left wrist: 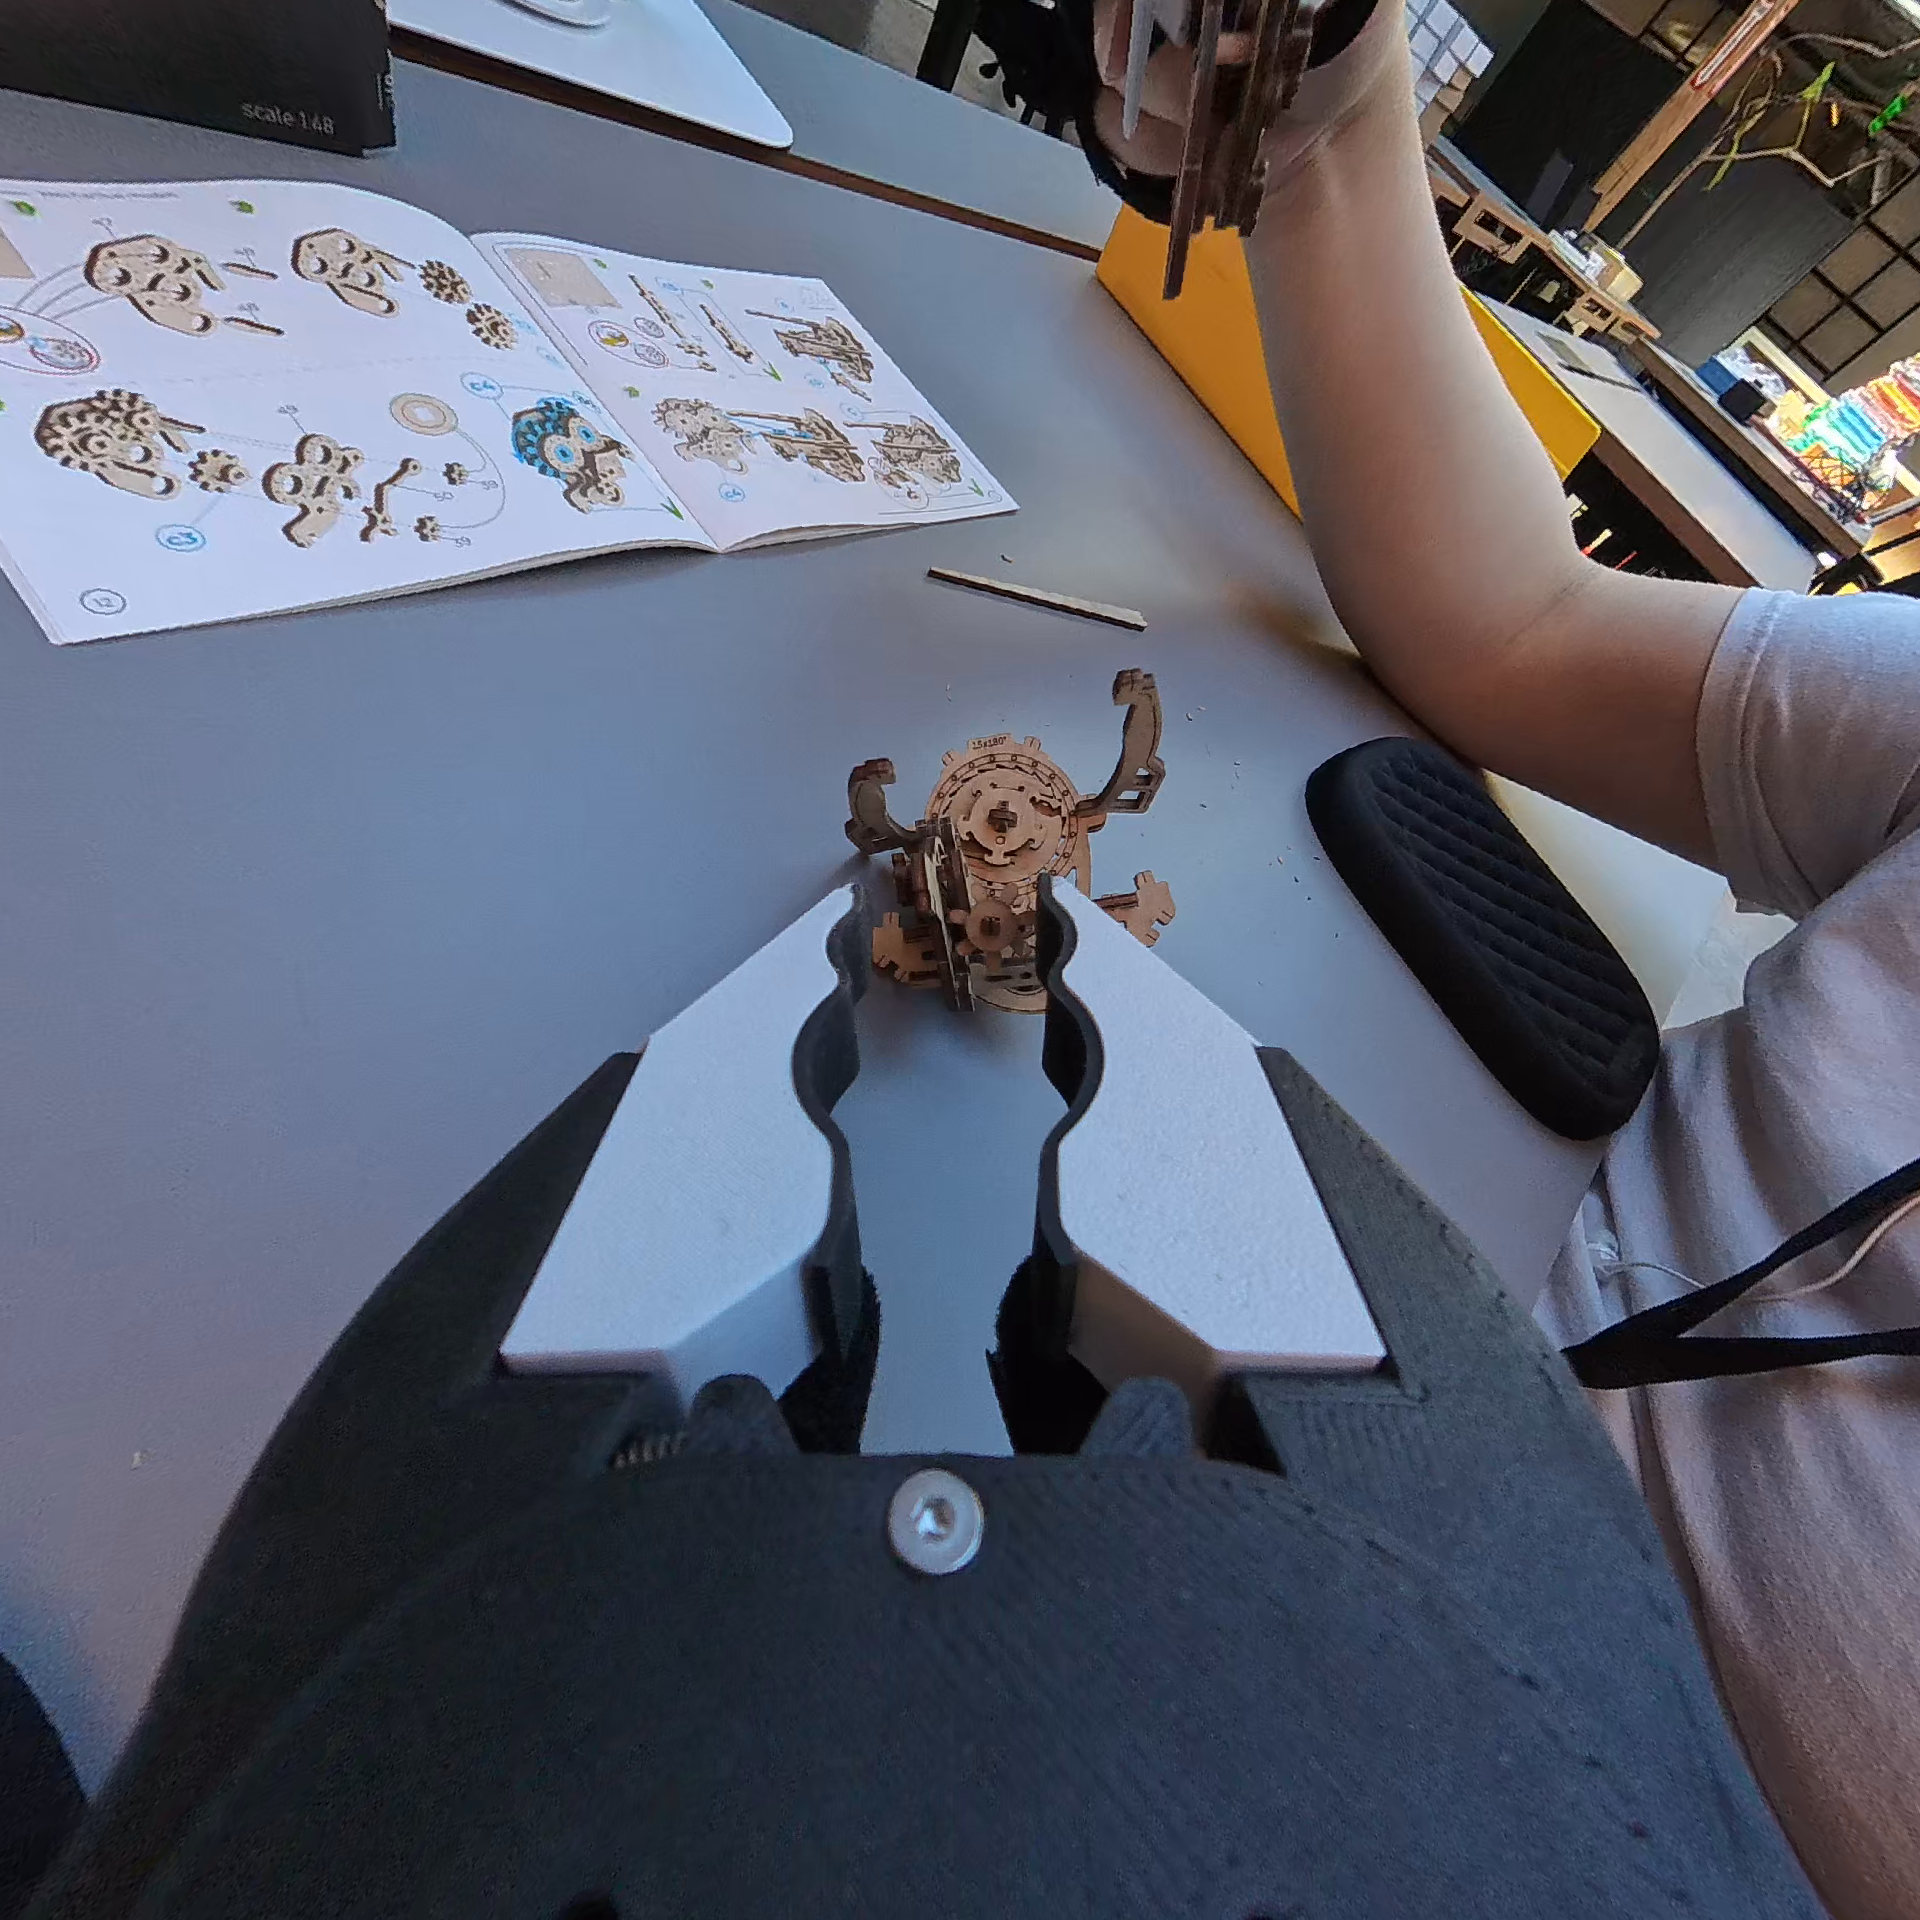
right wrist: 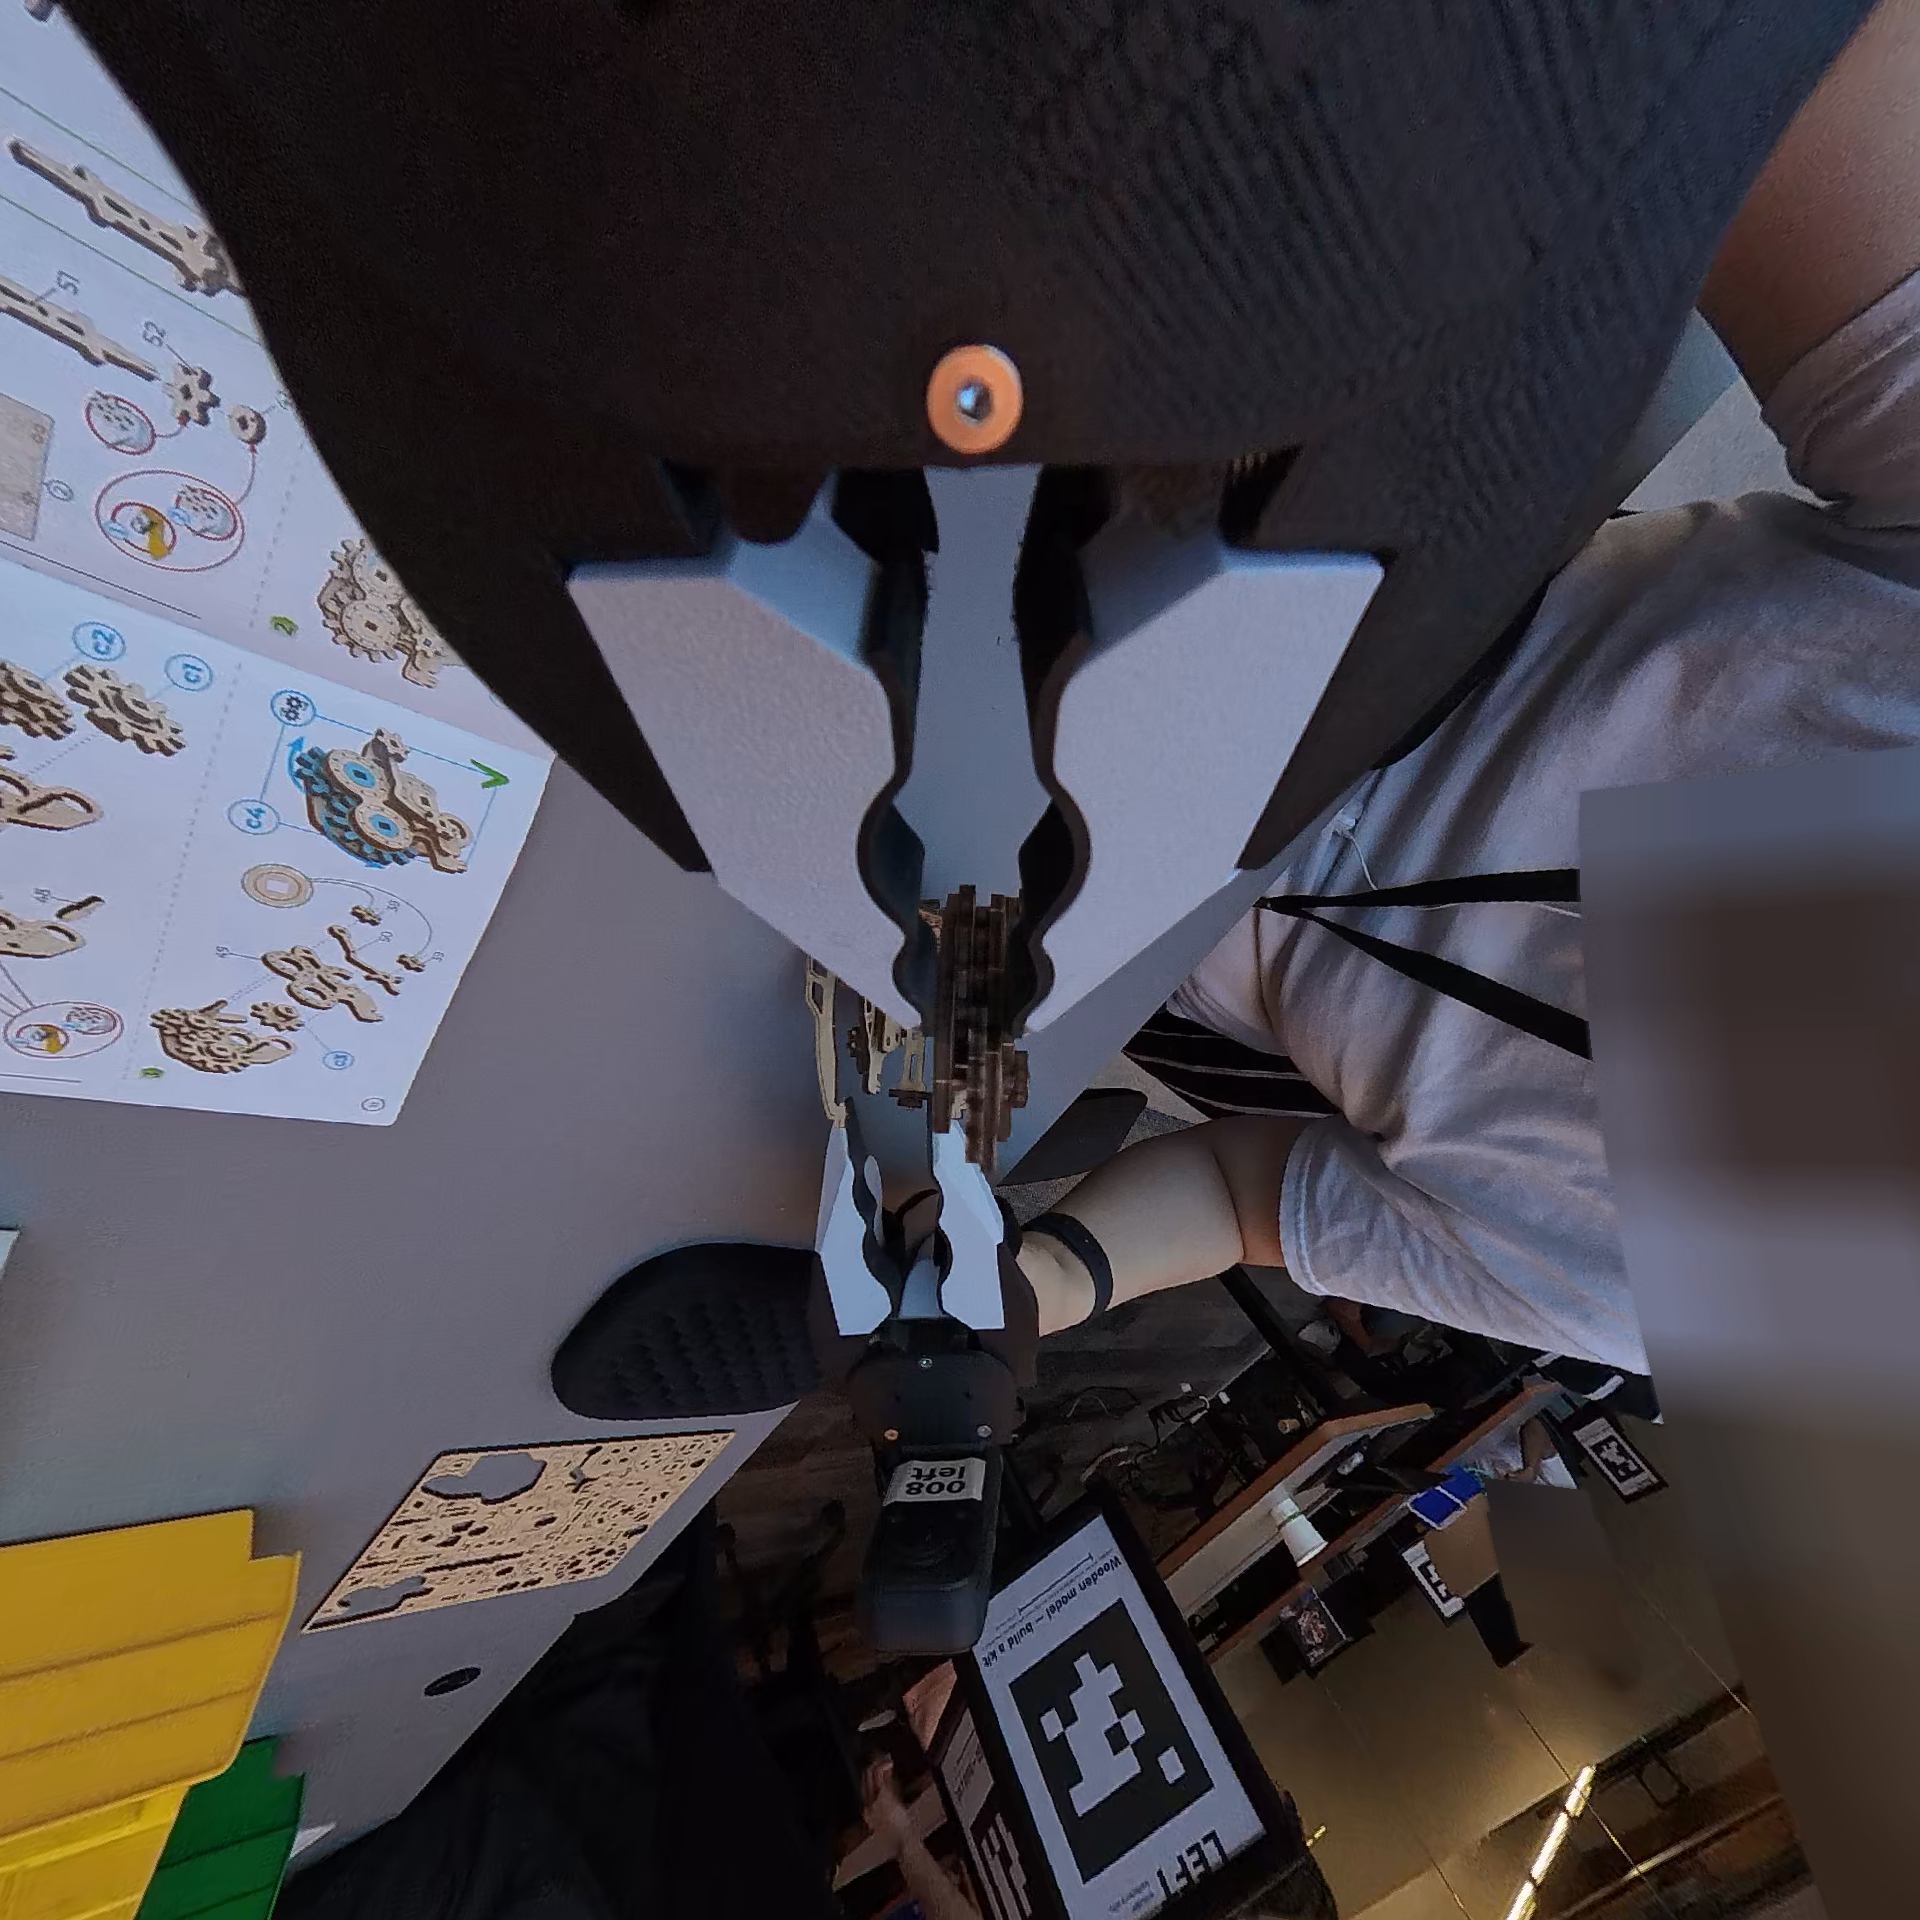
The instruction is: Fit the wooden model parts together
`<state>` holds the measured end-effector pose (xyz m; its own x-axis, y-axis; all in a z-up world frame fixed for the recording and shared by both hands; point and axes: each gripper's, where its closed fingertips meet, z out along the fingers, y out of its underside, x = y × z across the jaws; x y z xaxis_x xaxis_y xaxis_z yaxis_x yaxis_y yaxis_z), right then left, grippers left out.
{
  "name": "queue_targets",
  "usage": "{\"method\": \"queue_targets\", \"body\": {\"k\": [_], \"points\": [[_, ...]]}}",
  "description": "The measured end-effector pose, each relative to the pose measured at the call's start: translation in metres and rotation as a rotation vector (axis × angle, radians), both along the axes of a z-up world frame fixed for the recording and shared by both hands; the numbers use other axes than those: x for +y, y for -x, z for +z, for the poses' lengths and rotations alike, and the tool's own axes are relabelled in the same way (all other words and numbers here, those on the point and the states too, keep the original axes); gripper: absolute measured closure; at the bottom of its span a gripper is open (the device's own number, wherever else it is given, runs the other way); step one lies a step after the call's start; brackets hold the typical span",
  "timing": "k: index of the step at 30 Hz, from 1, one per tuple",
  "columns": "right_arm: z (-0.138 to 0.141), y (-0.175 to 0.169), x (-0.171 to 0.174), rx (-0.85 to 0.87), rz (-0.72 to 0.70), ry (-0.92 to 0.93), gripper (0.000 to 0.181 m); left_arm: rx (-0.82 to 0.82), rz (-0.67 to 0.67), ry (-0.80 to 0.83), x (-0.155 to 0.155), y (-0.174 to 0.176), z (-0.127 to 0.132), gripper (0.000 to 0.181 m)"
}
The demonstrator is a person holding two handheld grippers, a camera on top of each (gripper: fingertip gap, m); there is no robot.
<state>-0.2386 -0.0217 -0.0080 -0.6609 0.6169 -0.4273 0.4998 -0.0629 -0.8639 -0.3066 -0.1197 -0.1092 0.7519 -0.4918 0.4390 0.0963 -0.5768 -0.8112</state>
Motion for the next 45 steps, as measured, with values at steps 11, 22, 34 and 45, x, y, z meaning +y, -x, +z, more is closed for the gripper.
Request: {"method": "queue_targets", "body": {"k": [11,22,34,45], "points": [[-0.008,0.003,0.012,-0.034,-0.040,0.029,0.171,-0.023,0.003,-0.005,-0.001,0.000,0.000,0.151],[-0.012,0.003,0.011,-0.049,-0.032,0.021,0.171,-0.026,0.001,-0.023,-0.002,0.001,0.001,0.150],[-0.013,-0.015,0.059,-0.099,-0.218,-0.117,0.171,-0.125,-0.003,-0.252,0.028,0.021,0.052,0.145],[0.028,-0.028,0.088,-0.141,-0.614,-0.420,0.171,0.067,-0.307,-0.180,0.176,-0.003,0.081,0.181]]}}
